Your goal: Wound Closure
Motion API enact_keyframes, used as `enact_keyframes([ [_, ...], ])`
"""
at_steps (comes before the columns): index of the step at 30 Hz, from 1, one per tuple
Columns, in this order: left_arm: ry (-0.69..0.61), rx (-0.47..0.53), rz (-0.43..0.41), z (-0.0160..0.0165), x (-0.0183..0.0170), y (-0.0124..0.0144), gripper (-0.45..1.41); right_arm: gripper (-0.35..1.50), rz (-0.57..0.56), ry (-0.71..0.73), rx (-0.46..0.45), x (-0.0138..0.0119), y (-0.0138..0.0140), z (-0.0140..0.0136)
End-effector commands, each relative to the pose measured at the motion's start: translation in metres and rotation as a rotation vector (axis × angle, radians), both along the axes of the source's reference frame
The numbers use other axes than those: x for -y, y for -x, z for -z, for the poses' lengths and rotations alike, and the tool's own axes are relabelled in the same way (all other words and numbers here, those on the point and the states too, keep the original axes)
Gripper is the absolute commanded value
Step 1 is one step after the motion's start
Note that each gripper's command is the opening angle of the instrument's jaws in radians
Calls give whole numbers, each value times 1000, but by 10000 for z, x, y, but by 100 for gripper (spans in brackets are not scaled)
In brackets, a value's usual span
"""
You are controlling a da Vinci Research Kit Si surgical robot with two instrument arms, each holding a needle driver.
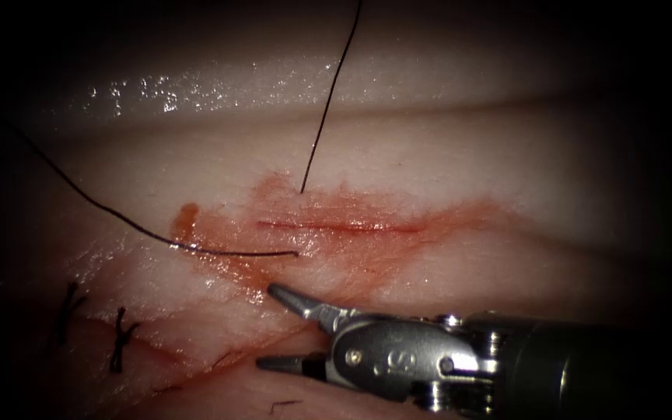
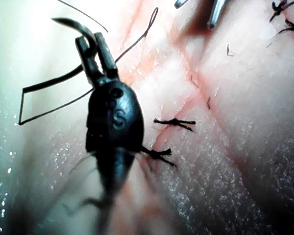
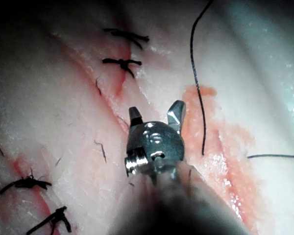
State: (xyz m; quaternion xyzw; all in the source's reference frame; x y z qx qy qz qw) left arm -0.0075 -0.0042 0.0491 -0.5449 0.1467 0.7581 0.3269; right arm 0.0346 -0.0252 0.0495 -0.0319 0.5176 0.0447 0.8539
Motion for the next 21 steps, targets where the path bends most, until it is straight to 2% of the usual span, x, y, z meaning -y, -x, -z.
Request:
enact_keyframes([
  [1,1,-11,6,-8,0,4,-45,130,-5,3,12,-3,-1,-16],
  [9,10,-33,24,-18,3,-1,-45,128,-37,8,44,-15,8,-57],
  [18,14,-38,22,-20,6,3,-45,118,-43,-15,42,-37,-24,-90],
  [21,16,-37,22,-20,8,4,-45,110,-45,-23,52,-42,-32,-104],
])
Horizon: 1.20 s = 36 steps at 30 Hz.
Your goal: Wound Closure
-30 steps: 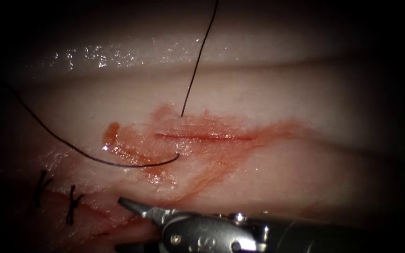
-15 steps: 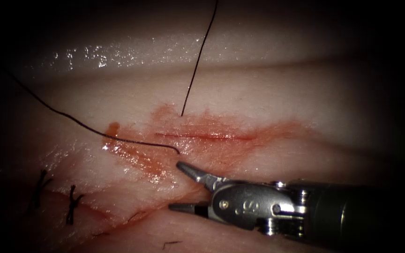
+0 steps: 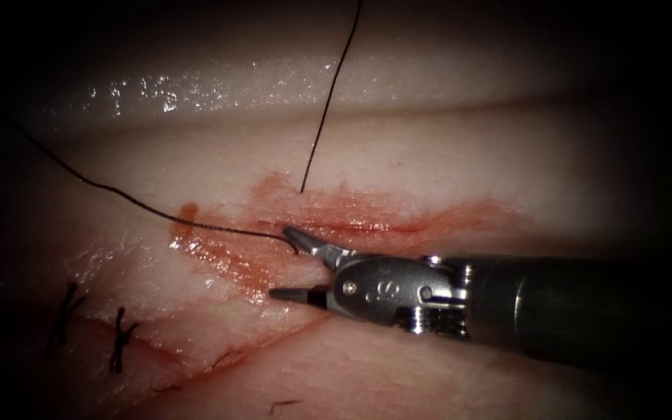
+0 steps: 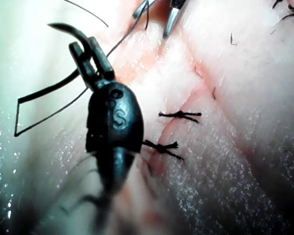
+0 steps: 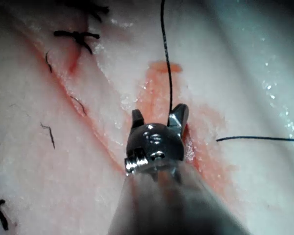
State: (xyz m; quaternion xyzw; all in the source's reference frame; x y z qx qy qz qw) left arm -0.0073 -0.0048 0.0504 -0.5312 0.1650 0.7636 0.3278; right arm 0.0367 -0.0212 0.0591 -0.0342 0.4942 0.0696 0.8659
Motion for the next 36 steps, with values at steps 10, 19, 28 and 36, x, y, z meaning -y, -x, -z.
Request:
enact_keyframes([
  [10,-1,-6,-4,-12,0,8,-45,-35,61,-33,-12,19,-5,0],
  [19,5,-33,-66,-47,-2,55,-45,-35,67,-39,-69,70,-20,88],
  [28,-5,-25,-120,-86,19,98,-45,-35,117,-30,-96,143,-59,166],
  [36,-18,-56,-125,-98,25,81,-45,10,122,-14,-133,170,-101,184],
])
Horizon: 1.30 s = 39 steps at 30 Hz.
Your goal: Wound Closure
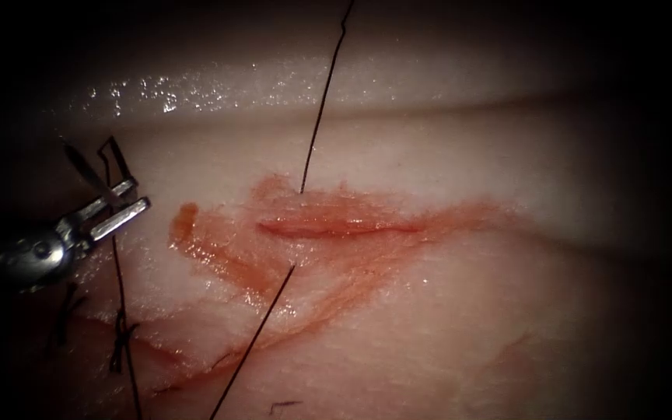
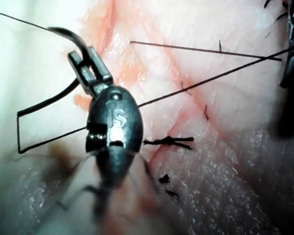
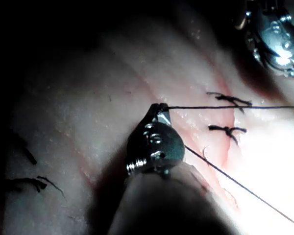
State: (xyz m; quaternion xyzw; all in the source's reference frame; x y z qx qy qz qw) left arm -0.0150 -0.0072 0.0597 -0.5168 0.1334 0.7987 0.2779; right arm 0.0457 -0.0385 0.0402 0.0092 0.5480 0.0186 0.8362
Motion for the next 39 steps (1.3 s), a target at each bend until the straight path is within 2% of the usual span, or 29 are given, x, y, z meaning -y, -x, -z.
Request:
enact_keyframes([
  [1,-10,-15,15,-3,-4,-5,-45,56,-24,2,-18,-8,-11,-8],
  [2,-17,-29,23,-2,-7,-12,-45,89,-38,3,-29,-14,-10,-10],
  [4,-10,-65,43,0,-17,-31,-45,121,-68,16,-30,-27,-4,-15],
  [6,62,-172,33,1,-27,-49,-45,130,-85,32,-23,-38,3,-18],
  [7,164,-417,52,0,-38,-68,-45,140,-100,54,-22,-50,14,-22],
  [9,221,-517,18,-5,-47,-88,-45,141,-126,79,-12,-62,32,-25],
  [11,231,-560,24,-11,-51,-96,-45,141,-139,96,10,-71,47,-26],
  [16,262,-589,20,-31,-56,-100,-45,136,-142,125,50,-93,85,-37],
  [18,268,-587,21,-39,-57,-97,-45,135,-143,151,74,-103,97,-48],
  [20,275,-561,8,-49,-56,-90,-45,141,-159,168,100,-115,105,-70],
  [23,254,-503,2,-56,-53,-81,-45,143,-148,191,96,-124,106,-96],
  [31,210,-439,-54,-64,-44,-53,-45,138,-93,275,125,-147,98,-169],
  [36,204,-422,-67,-66,-40,-46,-45,126,-86,290,146,-152,98,-191],
  [38,201,-415,-68,-66,-40,-46,-45,89,-83,294,147,-150,100,-195],
  [39,201,-415,-67,-66,-40,-46,-45,54,-80,294,148,-149,100,-196],
])
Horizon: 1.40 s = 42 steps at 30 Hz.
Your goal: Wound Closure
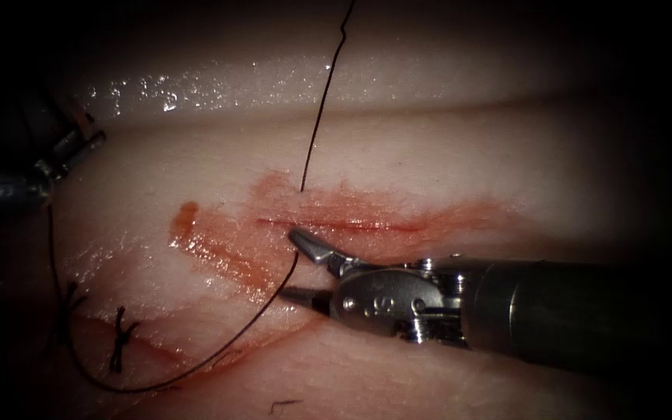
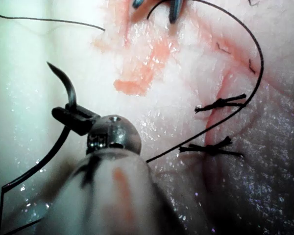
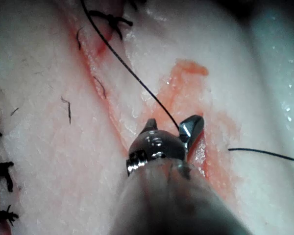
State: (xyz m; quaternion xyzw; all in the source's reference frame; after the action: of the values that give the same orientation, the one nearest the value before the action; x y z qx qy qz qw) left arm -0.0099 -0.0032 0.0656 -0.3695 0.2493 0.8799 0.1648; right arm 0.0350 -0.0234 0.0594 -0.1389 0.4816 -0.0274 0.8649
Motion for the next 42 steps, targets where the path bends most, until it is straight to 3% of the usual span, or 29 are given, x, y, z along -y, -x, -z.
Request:
enact_keyframes([
  [1,-3,5,3,-7,1,5,-45,-35,36,-22,7,4,-7,-3],
  [7,-18,36,2,-11,3,7,-45,-35,73,-33,21,15,-5,12],
  [11,-22,55,3,-17,6,8,-45,-35,107,-46,23,38,-5,34],
  [20,-90,91,54,-24,16,12,-45,-35,169,-56,-16,108,-16,123],
  [23,-97,105,43,-24,16,15,-45,-35,207,-63,-44,135,-29,162],
  [27,-104,118,20,-23,17,19,-45,-35,257,-72,-60,160,-46,192],
  [34,-116,107,5,-24,20,22,-45,-35,379,-96,-100,197,-84,228],
  [36,-116,106,7,-24,20,22,-45,-35,369,-96,-95,190,-88,233],
  [37,-120,107,12,-24,20,21,-45,12,316,-78,-104,180,-85,234],
  [42,-101,91,-4,-24,20,21,-45,121,149,-25,-141,127,-47,230],
])
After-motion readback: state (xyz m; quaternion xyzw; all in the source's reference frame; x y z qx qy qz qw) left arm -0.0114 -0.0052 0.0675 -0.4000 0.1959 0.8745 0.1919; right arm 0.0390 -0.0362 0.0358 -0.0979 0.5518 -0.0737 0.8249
